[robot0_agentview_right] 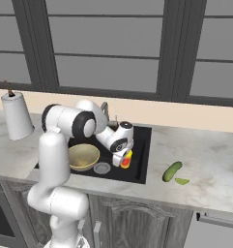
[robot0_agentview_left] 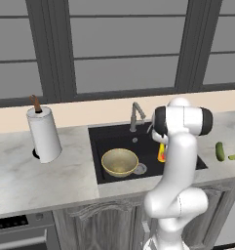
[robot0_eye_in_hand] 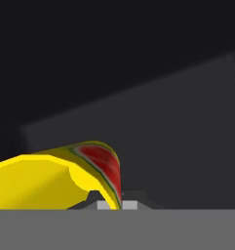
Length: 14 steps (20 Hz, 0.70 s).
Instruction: Remove the lemon wedge and cucumber from the sink. Then move the bowl and cup from the counter to the sink for washing.
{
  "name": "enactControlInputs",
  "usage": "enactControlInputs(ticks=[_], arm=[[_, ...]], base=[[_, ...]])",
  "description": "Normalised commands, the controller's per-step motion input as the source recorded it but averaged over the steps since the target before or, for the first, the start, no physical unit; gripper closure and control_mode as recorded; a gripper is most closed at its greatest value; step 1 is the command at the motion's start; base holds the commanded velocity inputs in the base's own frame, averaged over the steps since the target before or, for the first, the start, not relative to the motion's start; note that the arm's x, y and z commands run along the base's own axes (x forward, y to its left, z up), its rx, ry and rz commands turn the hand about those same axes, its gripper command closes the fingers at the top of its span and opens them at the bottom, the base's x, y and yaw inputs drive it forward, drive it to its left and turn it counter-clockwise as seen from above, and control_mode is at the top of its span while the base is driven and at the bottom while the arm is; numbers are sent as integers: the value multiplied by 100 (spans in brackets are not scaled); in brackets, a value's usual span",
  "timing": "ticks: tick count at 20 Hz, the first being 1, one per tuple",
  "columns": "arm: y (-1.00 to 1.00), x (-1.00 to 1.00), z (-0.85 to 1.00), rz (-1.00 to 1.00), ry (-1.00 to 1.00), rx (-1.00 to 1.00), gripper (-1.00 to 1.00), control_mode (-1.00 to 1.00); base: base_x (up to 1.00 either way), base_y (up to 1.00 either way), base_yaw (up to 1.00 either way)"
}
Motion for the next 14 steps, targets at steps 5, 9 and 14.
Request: enactControlInputs(ticks=[5,9,14], arm=[[0,29,-28,0,0,0,100,-100],[0,26,-30,0,0,0,100,-100],[0,20,-29,0,0,0,100,-100]], base=[[0,0,0],[0,0,0],[0,0,0]])
